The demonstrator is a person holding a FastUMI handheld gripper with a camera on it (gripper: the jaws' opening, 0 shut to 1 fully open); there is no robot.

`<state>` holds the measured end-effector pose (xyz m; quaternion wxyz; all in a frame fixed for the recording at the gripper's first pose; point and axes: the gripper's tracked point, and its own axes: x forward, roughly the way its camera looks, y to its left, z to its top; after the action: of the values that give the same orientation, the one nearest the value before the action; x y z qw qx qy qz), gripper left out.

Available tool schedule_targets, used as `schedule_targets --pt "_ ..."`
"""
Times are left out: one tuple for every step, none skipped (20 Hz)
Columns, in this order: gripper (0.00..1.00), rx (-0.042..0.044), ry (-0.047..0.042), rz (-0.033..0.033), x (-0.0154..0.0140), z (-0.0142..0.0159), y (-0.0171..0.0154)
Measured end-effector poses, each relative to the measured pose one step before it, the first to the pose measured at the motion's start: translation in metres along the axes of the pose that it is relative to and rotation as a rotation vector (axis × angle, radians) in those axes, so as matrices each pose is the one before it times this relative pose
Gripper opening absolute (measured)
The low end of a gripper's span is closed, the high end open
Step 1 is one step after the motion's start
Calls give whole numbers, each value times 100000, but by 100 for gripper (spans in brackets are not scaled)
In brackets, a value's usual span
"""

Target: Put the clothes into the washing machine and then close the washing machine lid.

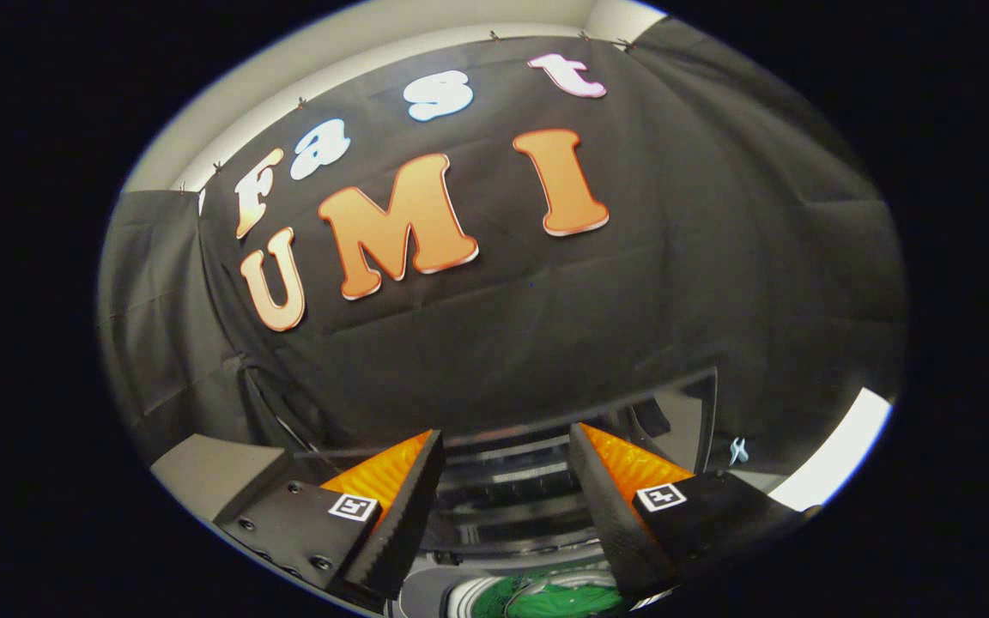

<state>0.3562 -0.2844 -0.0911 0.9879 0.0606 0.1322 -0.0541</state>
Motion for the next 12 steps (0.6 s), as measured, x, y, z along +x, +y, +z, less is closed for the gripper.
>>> schedule_targets --pt "93 -2063 675 -746 910 38 365" --pt "95 -2443 3204 -120 1044 -243 463" --pt "96 -1672 3587 -580 1028 -426 364" --pt "98 -1150 2928 -817 1187 -736 260" --pt "98 -1670 1983 -778 1197 -408 240" --pt "98 -3170 -827 -1973 683 183 20" --pt "98 -2064 410 -1032 930 -350 -120" --pt "99 -3005 67 -1252 709 -90 40" --pt "99 -3525 701 -1984 567 -123 -231" --pt "97 -679 -84 -110 12 35 278" --pt "97 293 1078 156 -362 -290 -2" --pt "97 -363 550 93 -356 26 -58"
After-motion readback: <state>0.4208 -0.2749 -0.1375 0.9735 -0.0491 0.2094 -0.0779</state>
